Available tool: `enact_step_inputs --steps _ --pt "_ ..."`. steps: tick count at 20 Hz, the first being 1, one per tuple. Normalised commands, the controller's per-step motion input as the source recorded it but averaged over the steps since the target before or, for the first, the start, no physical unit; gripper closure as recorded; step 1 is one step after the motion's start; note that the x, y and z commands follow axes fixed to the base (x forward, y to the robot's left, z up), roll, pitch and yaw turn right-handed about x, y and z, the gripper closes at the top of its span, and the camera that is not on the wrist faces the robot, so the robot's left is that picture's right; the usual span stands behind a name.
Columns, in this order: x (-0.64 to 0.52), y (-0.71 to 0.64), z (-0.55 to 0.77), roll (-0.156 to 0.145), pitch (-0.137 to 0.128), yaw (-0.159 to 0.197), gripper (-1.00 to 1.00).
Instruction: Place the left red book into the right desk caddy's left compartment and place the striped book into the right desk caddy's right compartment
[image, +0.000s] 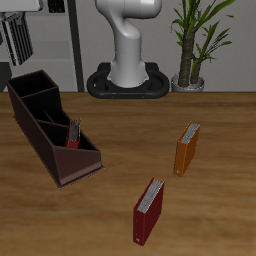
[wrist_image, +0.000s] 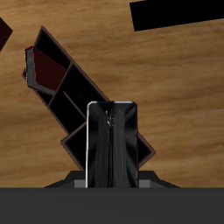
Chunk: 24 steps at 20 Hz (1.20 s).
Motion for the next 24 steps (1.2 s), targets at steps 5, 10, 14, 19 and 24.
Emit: enact_step_inputs --steps 5,10,14,19,24 --pt "0.06 -0.13 -0.09 0.008 -0.001 -0.006 1.0" --pt "0.0 -0.01 -0.12 0.03 0.001 -0.003 1.0" --pt "0.0 0.02 -0.06 -0.001 0.008 0.005 1.0" --pt "0.0 -0.03 -0.05 -0.003 0.005 -0.011 1.0" --pt "-0.01 -0.07 -0.08 -0.019 -0.002 -0.031 1.0"
